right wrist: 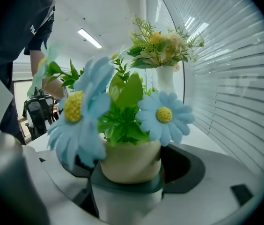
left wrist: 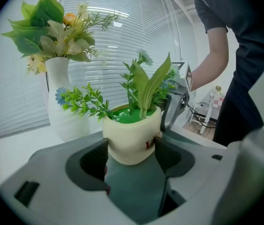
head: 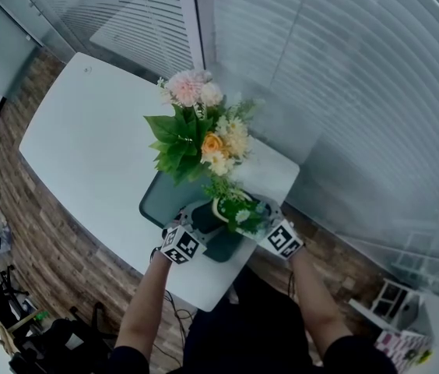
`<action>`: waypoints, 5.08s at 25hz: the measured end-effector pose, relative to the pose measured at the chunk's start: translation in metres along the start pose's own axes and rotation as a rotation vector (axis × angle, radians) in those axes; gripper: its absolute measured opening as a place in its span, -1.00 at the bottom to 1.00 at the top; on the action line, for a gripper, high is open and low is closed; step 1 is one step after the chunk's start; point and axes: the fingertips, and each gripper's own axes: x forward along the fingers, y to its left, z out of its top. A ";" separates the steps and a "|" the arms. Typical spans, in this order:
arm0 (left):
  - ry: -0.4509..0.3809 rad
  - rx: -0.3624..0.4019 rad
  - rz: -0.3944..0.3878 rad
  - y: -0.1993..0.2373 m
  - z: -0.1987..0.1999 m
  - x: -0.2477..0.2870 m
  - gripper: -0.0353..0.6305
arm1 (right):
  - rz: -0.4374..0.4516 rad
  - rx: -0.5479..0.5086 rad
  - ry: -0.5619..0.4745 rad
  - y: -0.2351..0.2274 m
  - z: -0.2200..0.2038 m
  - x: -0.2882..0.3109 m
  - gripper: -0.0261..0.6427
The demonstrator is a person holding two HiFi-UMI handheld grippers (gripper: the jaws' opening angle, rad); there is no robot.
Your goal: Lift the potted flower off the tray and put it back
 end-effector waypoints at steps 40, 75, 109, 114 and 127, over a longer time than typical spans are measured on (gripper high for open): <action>-0.077 0.095 0.089 -0.080 0.072 -0.107 -0.02 | -0.025 -0.045 -0.136 0.097 0.070 -0.086 0.28; -0.129 0.145 0.064 -0.207 0.073 -0.206 -0.02 | -0.102 -0.058 -0.126 0.248 0.080 -0.149 0.28; -0.165 0.124 0.017 -0.284 0.032 -0.262 -0.02 | -0.127 -0.038 -0.135 0.351 0.065 -0.157 0.28; -0.158 0.116 0.014 -0.294 0.026 -0.264 -0.02 | -0.123 -0.044 -0.146 0.361 0.063 -0.158 0.28; -0.172 0.135 0.006 -0.298 0.029 -0.265 -0.02 | -0.135 -0.041 -0.137 0.364 0.058 -0.163 0.28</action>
